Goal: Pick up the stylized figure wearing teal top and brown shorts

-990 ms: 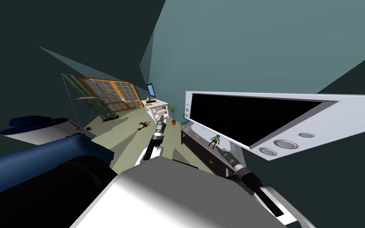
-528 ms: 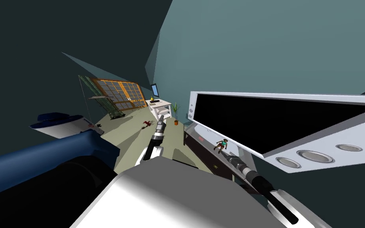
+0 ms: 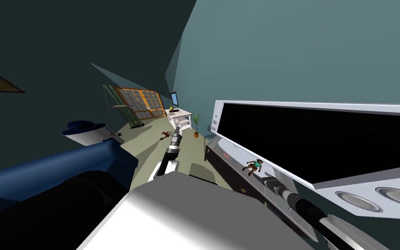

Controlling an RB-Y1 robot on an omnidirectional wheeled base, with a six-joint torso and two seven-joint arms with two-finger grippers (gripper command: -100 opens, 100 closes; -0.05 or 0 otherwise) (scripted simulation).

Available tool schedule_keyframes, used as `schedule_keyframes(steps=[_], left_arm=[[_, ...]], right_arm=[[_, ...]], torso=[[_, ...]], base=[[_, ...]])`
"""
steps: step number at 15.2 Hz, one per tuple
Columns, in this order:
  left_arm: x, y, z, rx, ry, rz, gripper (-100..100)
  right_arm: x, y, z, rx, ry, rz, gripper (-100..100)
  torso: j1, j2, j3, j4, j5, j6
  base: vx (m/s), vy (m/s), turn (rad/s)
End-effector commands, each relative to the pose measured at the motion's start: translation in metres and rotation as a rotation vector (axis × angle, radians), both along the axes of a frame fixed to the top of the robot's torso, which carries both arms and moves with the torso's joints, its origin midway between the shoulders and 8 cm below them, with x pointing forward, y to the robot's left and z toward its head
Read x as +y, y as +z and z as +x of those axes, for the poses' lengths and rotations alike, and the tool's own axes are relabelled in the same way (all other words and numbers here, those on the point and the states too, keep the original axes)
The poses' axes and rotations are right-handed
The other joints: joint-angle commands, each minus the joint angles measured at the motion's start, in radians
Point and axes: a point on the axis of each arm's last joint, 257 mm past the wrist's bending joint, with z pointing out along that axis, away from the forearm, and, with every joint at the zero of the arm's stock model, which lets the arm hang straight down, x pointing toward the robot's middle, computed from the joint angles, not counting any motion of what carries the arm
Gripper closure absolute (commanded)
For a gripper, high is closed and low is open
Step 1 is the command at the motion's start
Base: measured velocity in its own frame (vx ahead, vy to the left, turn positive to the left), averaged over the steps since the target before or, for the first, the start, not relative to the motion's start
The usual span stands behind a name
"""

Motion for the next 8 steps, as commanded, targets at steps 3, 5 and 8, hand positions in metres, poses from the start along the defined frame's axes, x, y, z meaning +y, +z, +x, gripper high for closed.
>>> schedule_keyframes(steps=[3, 5, 8], left_arm=[[0.000, 0.000, 0.000, 0.000, 0.000, 0.000, 0], [0.000, 0.000, 0.000, 0.000, 0.000, 0.000, 0], [0.000, 0.000, 0.000, 0.000, 0.000, 0.000, 0]], right_arm=[[-0.041, -0.002, -0.009, 0.048, 0.023, -0.140, -100], [-0.073, 0.002, -0.016, 0.085, 0.041, -0.248, -100], [-0.100, 0.008, -0.022, 0.117, 0.055, -0.337, -100]], torso=[[-0.001, 0.000, 0.000, 0.000, 0.000, -0.001], [0.000, 0.000, 0.000, 0.000, 0.000, -0.001], [0.000, 0.000, 0.000, 0.000, 0.000, 0.000]], base=[[0.040, 0.067, 0.099], [0.052, 0.090, 0.117], [0.043, 0.073, 0.104]])
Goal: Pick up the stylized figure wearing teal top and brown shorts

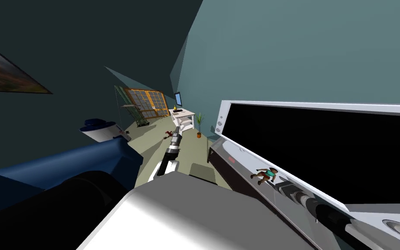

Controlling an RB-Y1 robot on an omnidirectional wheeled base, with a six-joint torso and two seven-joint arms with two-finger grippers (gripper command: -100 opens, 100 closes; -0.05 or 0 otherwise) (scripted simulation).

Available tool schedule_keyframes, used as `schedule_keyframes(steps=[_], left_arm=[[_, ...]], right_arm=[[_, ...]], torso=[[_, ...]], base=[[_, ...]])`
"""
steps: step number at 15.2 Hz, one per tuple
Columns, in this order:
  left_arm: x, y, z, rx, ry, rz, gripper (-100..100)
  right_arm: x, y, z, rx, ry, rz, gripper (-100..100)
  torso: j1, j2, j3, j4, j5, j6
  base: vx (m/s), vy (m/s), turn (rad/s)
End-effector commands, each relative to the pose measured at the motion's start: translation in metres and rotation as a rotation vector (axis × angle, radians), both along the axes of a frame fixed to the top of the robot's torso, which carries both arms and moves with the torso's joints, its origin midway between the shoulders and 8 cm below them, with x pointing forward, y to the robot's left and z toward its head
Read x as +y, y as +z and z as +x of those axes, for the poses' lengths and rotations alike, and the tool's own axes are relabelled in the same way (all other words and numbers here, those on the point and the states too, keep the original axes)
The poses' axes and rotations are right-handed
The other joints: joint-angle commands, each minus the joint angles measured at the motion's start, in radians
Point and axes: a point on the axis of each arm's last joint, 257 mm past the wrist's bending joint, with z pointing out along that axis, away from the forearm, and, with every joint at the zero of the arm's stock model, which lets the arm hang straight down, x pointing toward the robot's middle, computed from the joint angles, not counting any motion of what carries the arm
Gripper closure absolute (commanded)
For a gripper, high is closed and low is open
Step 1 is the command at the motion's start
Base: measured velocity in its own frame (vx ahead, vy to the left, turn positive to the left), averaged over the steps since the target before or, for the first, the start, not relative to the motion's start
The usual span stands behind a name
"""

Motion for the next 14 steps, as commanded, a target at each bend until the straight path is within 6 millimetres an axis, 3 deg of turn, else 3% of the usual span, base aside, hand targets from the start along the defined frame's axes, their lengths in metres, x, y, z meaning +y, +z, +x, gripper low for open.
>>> schedule_keyframes(steps=[1, 2, 4, 6, 10, 14], left_arm=[[0.000, 0.000, 0.000, 0.000, 0.000, 0.000, 0], [0.000, 0.000, 0.000, 0.000, 0.000, 0.000, 0], [0.000, 0.000, 0.000, 0.000, 0.000, 0.000, 0], [0.000, 0.000, 0.000, 0.000, 0.000, 0.000, 0], [0.000, 0.000, 0.000, 0.000, 0.000, 0.000, 0], [0.000, 0.000, 0.000, 0.000, 0.000, 0.000, 0]], right_arm=[[-0.027, 0.006, -0.008, 0.031, 0.013, -0.085, -100], [-0.027, 0.006, -0.008, 0.031, 0.013, -0.085, -100], [-0.053, 0.014, -0.014, 0.063, 0.027, -0.172, -100], [-0.029, 0.009, -0.003, 0.051, 0.050, -0.144, -100], [-0.011, 0.006, 0.005, 0.050, 0.080, -0.149, -100], [0.024, 0.001, 0.016, 0.049, 0.135, -0.154, -100]], torso=[[0.000, 0.000, 0.000, 0.000, 0.000, 0.000], [0.000, 0.000, 0.000, 0.000, 0.000, 0.000], [0.000, 0.001, 0.001, 0.000, 0.000, 0.000], [-0.001, 0.001, 0.001, 0.000, 0.000, 0.001], [-0.011, -0.001, -0.001, 0.000, -0.003, 0.001], [-0.011, -0.002, -0.001, 0.000, -0.003, 0.002]], base=[[0.034, 0.073, 0.124], [0.029, 0.063, 0.062], [0.036, 0.072, 0.097], [0.041, 0.015, -0.057], [0.074, -0.077, -0.165], [0.080, -0.067, -0.177]])
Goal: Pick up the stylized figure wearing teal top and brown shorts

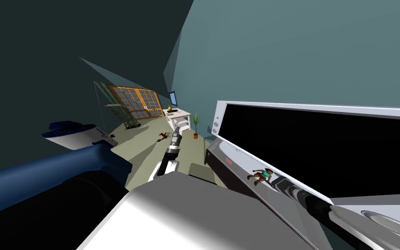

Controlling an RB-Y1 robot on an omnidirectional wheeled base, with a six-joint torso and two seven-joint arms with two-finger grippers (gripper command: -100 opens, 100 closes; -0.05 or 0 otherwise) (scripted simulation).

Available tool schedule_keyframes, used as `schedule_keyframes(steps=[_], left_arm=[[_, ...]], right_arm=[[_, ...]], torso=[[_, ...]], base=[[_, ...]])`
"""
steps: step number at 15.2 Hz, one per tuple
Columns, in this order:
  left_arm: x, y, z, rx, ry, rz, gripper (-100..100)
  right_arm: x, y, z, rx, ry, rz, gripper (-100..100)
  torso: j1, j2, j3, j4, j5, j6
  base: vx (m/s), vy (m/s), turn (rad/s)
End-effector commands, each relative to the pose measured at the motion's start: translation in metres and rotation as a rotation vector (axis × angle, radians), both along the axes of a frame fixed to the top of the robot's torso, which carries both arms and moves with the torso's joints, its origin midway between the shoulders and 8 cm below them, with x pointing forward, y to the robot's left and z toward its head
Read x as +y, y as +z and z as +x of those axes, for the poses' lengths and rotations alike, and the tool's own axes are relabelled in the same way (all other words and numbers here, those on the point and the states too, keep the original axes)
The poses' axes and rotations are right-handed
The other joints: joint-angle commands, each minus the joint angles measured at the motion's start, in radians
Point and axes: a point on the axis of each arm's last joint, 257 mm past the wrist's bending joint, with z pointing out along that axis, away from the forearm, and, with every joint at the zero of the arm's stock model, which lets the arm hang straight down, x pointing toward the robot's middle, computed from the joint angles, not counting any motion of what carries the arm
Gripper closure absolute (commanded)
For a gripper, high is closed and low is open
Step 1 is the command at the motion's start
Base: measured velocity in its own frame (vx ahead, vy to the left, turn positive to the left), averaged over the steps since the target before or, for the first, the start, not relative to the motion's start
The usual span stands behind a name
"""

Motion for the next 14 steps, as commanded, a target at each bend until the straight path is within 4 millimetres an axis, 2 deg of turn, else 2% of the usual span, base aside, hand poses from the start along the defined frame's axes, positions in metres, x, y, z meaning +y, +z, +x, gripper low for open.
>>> schedule_keyframes(steps=[1, 10, 11, 13, 14], left_arm=[[0.000, 0.000, 0.000, 0.000, 0.000, 0.000, 0], [0.000, 0.000, 0.000, 0.000, 0.000, 0.000, 0], [0.000, 0.000, 0.000, 0.000, 0.000, 0.000, 0], [0.000, 0.000, 0.000, 0.000, 0.000, 0.000, 0], [0.000, 0.000, 0.000, 0.000, 0.000, 0.000, 0]], right_arm=[[0.011, 0.001, 0.003, -0.002, 0.015, 0.003, -100], [0.084, -0.007, 0.012, -0.004, 0.114, 0.011, -100], [0.084, -0.007, 0.012, -0.004, 0.114, 0.011, -100], [0.101, -0.008, 0.011, -0.004, 0.134, 0.015, -100], [0.103, -0.008, 0.012, -0.005, 0.136, 0.017, -100]], torso=[[0.000, 0.000, 0.000, 0.000, 0.000, 0.000], [0.000, 0.001, 0.001, 0.000, 0.000, 0.000], [0.001, 0.001, 0.001, 0.000, 0.000, 0.000], [0.002, 0.002, 0.001, 0.000, 0.000, 0.000], [0.002, 0.001, 0.001, 0.000, 0.001, 0.000]], base=[[0.064, -0.050, -0.059], [0.078, -0.062, -0.166], [0.059, -0.030, -0.047], [0.082, -0.041, -0.150], [0.060, -0.034, -0.082]])
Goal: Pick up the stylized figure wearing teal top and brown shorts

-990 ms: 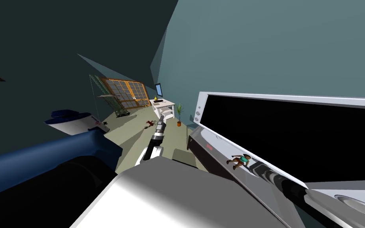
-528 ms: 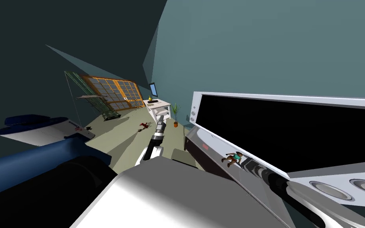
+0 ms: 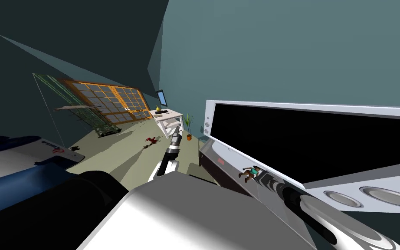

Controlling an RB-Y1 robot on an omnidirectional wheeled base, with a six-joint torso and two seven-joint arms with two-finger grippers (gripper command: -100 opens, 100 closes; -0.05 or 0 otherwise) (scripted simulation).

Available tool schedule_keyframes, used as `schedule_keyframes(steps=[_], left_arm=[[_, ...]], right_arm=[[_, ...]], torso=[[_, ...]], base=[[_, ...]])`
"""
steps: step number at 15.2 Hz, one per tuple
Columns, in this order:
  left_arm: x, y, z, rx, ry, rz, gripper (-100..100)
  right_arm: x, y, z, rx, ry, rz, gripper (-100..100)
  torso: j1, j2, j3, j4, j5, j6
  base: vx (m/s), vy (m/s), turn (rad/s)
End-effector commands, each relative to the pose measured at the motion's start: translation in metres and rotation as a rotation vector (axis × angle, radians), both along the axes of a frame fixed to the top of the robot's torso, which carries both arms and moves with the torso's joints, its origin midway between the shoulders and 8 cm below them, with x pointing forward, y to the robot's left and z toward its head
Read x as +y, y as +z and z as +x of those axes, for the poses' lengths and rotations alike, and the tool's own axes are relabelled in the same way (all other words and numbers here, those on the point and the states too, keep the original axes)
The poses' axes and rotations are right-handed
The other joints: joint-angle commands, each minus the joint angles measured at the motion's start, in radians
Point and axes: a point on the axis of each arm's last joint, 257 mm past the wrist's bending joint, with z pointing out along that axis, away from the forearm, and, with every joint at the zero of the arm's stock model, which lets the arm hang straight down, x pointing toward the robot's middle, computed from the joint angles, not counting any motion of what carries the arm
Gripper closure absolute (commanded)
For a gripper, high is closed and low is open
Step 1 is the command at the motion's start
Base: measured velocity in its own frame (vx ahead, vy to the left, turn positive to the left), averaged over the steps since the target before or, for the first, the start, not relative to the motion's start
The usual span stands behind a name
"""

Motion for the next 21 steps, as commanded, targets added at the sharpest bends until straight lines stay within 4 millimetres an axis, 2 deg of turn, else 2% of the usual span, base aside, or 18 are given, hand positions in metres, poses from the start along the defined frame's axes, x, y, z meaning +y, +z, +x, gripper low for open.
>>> schedule_keyframes(steps=[1, 2, 3, 4, 8, 11, 12, 15, 18, 19, 21], left_arm=[[0.000, 0.000, 0.000, 0.000, 0.000, 0.000, 0], [0.000, 0.000, 0.000, 0.000, 0.000, 0.000, 0], [0.000, 0.000, 0.000, 0.000, 0.000, 0.000, 0], [0.000, 0.000, 0.000, 0.000, 0.000, 0.000, 0], [0.000, 0.000, 0.000, 0.000, 0.000, 0.000, 0], [0.000, 0.000, 0.000, -0.001, -0.001, 0.000, 0], [0.000, 0.000, 0.000, -0.001, 0.000, 0.000, 0], [0.000, 0.000, 0.000, 0.000, 0.000, 0.000, 0], [0.000, 0.000, 0.000, -0.001, 0.000, 0.000, 0], [0.000, 0.000, 0.000, 0.000, 0.000, 0.000, 0], [0.000, 0.000, 0.000, 0.000, 0.000, 0.000, 0]], right_arm=[[0.017, -0.001, -0.001, 0.000, 0.018, 0.003, -100], [0.022, 0.000, 0.000, -0.003, 0.024, 0.010, -100], [0.015, 0.000, -0.001, -0.001, 0.016, 0.005, -100], [0.015, 0.000, 0.000, -0.002, 0.016, 0.006, 100], [0.017, 0.000, -0.001, 0.000, 0.018, 0.010, 100], [-0.014, 0.002, 0.002, -0.002, -0.016, 0.000, 100], [-0.015, 0.002, 0.002, -0.001, -0.018, -0.002, 100], [-0.040, 0.007, 0.003, -0.009, -0.048, 0.004, 100], [-0.070, 0.007, -0.003, 0.000, -0.089, -0.010, 100], [-0.070, 0.007, -0.003, 0.000, -0.090, -0.011, 100], [-0.089, 0.010, -0.007, 0.000, -0.116, -0.011, 100]], torso=[[0.000, 0.000, 0.000, 0.000, 0.000, 0.000], [0.000, 0.000, 0.000, 0.000, 0.000, 0.001], [-0.001, 0.000, 0.000, 0.000, 0.000, 0.000], [0.000, 0.001, 0.000, 0.000, 0.000, 0.000], [0.002, 0.004, 0.002, 0.001, 0.001, 0.000], [0.004, 0.006, 0.003, 0.002, 0.000, -0.004], [0.005, 0.007, 0.004, 0.002, 0.000, -0.003], [0.004, 0.007, 0.004, 0.002, 0.000, -0.002], [0.004, 0.008, 0.005, 0.002, 0.000, -0.002], [0.005, 0.008, 0.005, 0.002, 0.000, -0.002], [0.004, 0.007, 0.004, 0.002, 0.000, -0.002]], base=[[0.065, -0.042, -0.146], [0.076, -0.050, -0.164], [0.045, -0.027, -0.046], [0.016, -0.009, 0.002], [0.002, -0.001, 0.000], [-0.091, 0.056, 0.250], [-0.098, 0.054, 0.091], [-0.097, 0.061, 0.168], [-0.099, 0.068, 0.186], [-0.063, 0.053, 0.066], [-0.073, 0.061, 0.164]])
